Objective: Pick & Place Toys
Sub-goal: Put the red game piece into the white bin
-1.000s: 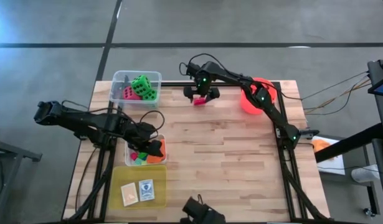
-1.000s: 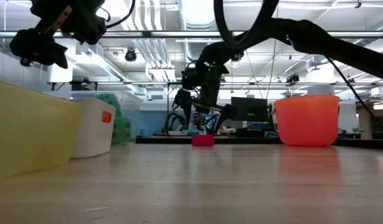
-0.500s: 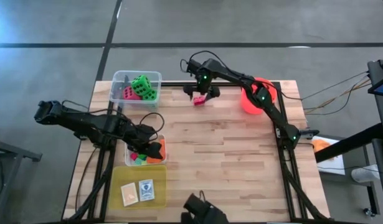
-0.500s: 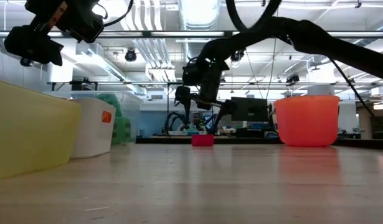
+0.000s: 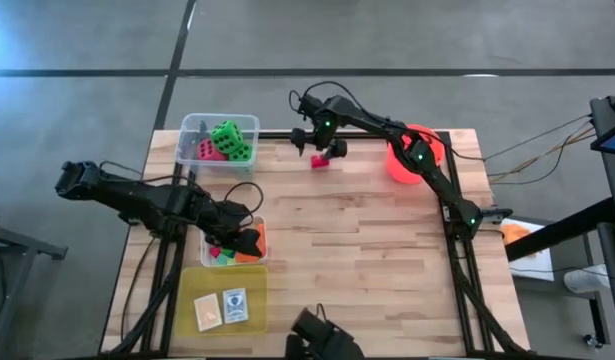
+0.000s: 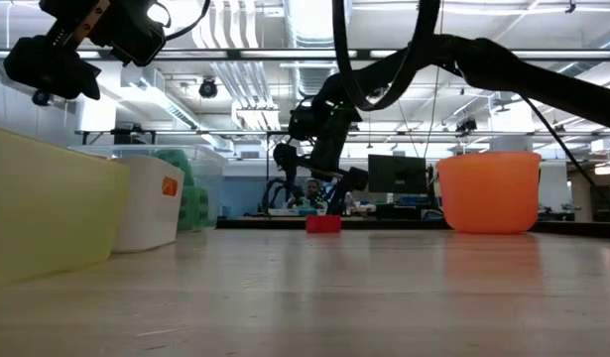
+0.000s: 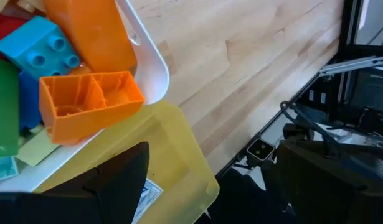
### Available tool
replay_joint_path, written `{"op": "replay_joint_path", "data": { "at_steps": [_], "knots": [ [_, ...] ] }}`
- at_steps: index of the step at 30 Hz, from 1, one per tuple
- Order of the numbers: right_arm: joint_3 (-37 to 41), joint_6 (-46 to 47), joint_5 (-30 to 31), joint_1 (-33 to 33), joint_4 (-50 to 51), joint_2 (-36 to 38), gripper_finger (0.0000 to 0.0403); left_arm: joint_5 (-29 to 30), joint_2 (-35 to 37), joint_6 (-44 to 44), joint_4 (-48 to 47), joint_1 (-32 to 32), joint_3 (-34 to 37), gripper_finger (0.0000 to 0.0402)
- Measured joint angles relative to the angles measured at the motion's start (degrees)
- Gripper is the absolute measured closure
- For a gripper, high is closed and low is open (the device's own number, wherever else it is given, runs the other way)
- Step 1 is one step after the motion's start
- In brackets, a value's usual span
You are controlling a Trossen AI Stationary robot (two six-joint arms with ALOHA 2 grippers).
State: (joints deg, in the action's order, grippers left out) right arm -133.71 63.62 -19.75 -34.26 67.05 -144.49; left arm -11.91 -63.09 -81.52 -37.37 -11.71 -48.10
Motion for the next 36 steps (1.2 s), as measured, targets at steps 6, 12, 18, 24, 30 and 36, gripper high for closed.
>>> {"op": "replay_joint_path", "data": {
  "at_steps": [6,12,18,24,30,36],
  "knots": [
    [0.0,-1.9,-0.9,0.1,4.1,-0.1,0.0014,0.0,0.0,-0.1,0.4,-0.2,0.0,0.0063],
    [0.1,-7.7,-1.3,1.5,14.8,-0.1,0.0014,0.1,0.0,0.3,0.3,-0.2,0.0,0.0063],
    [0.3,-13.5,0.3,5.4,22.7,1.6,0.0014,0.1,0.0,1.4,0.3,-0.2,0.0,0.0063],
    [0.0,-25.3,5.4,7.5,22.6,5.4,0.0014,0.1,0.0,3.8,0.3,-0.2,0.0,0.0063],
    [-0.1,-53.3,12.6,10.4,23.0,7.6,0.0014,0.4,0.0,5.1,0.4,-0.2,0.0,0.0063],
    [2.6,-73.3,20.8,13.3,23.0,7.5,0.0014,0.5,0.0,4.5,0.3,-0.2,0.0,0.0063]
  ]
}}
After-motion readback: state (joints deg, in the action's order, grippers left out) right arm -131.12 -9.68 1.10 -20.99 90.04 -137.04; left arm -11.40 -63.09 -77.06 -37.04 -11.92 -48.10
